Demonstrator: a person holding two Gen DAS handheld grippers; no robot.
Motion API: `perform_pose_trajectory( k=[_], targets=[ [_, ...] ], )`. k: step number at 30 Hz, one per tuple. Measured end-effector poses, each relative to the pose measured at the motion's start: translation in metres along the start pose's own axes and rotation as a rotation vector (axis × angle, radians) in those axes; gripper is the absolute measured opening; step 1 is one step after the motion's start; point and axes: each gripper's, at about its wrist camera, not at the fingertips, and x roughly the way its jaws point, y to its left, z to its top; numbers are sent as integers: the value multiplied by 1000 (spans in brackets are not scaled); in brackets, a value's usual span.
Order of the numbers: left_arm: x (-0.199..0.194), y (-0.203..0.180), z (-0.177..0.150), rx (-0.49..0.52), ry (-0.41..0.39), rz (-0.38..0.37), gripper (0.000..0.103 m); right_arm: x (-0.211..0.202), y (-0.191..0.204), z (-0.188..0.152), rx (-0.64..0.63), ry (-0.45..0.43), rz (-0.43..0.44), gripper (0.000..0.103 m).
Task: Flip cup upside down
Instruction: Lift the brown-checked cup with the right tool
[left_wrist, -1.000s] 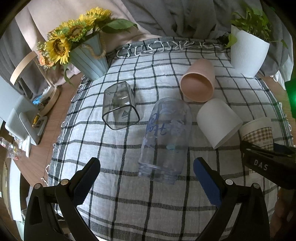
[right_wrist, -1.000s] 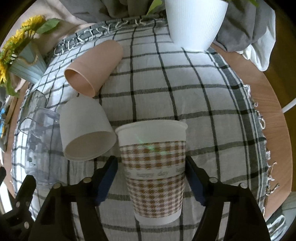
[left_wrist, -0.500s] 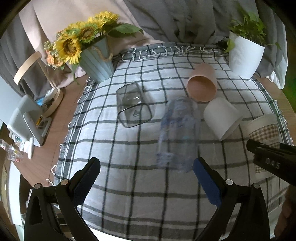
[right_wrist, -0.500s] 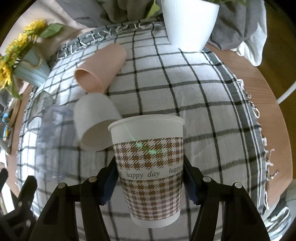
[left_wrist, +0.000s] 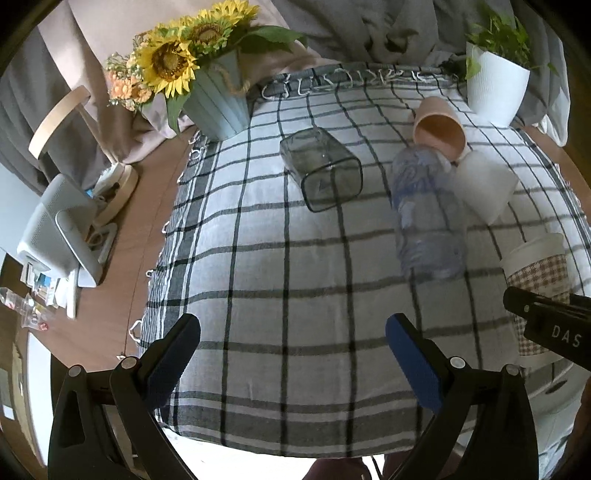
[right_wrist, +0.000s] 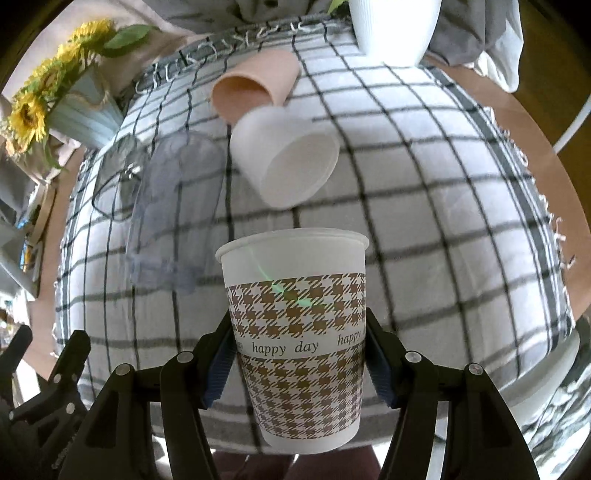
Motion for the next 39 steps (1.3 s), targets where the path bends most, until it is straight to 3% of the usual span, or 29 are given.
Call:
perform_pose_trajectory(
  k=[13, 20, 23, 32, 39],
  targets=[
    [10, 1, -1, 57, -1, -50, 103, 18, 8, -17, 52, 50, -52, 63],
    [13, 1, -7, 84, 3, -81, 103, 24, 14, -18, 51, 35, -78, 63],
    [11, 2, -10, 85, -3, -100, 102, 25, 15, -23, 57, 51, -80, 78],
    [-4, 0, -18, 74, -31, -144, 102, -24, 21, -43, 48, -61, -115, 78],
    [-34, -35, -24, 102, -90, -200, 102, -65, -4, -45, 35, -137, -113, 78]
  ],
)
